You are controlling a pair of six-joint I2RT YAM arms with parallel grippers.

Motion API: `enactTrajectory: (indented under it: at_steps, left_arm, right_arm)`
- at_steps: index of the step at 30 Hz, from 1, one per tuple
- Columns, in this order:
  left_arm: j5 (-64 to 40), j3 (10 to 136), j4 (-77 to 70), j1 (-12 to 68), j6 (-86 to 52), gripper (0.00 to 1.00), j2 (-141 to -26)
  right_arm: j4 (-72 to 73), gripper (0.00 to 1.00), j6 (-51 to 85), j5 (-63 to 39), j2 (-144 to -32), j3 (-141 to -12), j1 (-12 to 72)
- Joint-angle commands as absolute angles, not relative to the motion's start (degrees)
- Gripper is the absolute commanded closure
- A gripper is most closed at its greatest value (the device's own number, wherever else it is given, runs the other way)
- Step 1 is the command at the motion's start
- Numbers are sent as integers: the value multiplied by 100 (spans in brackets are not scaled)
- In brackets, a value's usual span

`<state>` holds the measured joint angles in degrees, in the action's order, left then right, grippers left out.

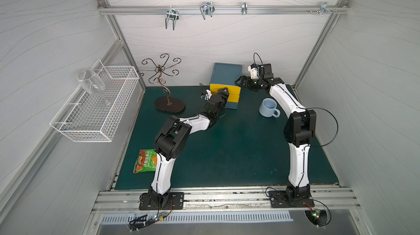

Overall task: Take the postcards out of the drawer
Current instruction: Open the drawer in the storage box.

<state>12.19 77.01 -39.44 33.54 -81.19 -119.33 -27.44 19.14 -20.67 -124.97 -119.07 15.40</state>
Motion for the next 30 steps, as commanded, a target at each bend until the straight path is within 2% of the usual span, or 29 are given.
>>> enactTrajectory:
  at_steps: [1,21,30]
  left_arm:
    - [1348,7972,-4261,3388,-8103,26,-12116]
    - [1274,8297,-4105,3358,-8106,27,-12252]
    - [1292,8246,-4120,3323,-8169,36,-12287]
  right_arm:
    - [-3247,1,1846,-1900,-12507,-11720,1494]
    - [-3279,1,1811,-1926,-12541,-11716,1492]
    - [-3287,2,1794,-1960,-12546,-11685,1480]
